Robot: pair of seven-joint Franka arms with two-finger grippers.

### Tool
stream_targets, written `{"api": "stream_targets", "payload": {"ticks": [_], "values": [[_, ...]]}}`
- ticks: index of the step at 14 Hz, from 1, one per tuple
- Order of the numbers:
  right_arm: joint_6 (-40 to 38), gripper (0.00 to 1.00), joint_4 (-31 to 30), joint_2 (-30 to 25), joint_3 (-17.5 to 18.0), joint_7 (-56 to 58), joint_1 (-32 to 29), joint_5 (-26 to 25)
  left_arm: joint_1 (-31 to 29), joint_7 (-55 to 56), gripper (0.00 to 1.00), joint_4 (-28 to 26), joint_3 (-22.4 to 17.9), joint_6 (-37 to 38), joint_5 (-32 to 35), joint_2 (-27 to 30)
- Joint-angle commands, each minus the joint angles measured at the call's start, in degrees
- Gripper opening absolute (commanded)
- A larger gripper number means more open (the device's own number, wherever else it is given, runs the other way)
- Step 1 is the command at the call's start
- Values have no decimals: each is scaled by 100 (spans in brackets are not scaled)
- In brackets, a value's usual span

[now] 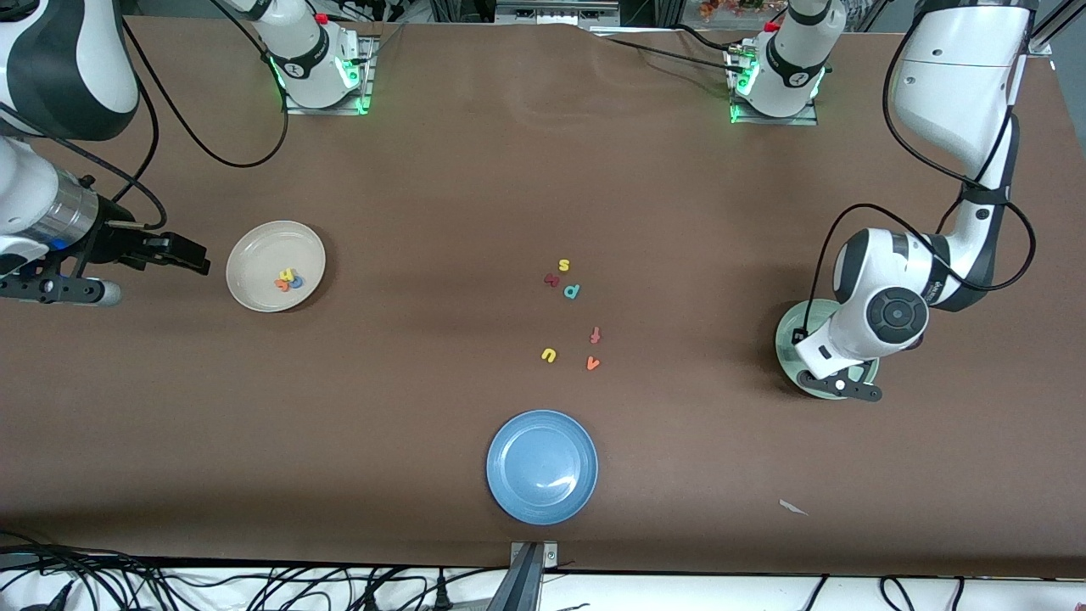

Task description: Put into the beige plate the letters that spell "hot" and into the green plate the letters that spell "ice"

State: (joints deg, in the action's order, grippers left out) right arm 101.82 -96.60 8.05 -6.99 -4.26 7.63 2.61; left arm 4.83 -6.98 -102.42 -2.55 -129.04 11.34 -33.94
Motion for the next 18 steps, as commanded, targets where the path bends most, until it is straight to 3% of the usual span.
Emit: {"api": "stream_targets", "payload": {"ticks": [1, 8, 11, 15, 18], "values": [[-118, 100, 98, 30, -5, -31, 10, 117, -262, -567, 100, -50, 44, 124, 149, 248], [-118, 100, 98, 30, -5, -13, 10, 117, -359, -402, 100, 231, 36, 607, -182, 362], [-118, 100, 89, 30, -5, -4, 1, 117, -588, -251, 100, 678, 36, 1431, -1123, 424], [-118, 100, 80, 30, -5, -4, 1, 117, -702, -269, 100, 1189, 27, 2662, -1195, 520], [-118, 100, 80, 30, -5, 4, 1, 117, -738, -243, 100, 1225, 27, 2884, -1204, 626]]}}
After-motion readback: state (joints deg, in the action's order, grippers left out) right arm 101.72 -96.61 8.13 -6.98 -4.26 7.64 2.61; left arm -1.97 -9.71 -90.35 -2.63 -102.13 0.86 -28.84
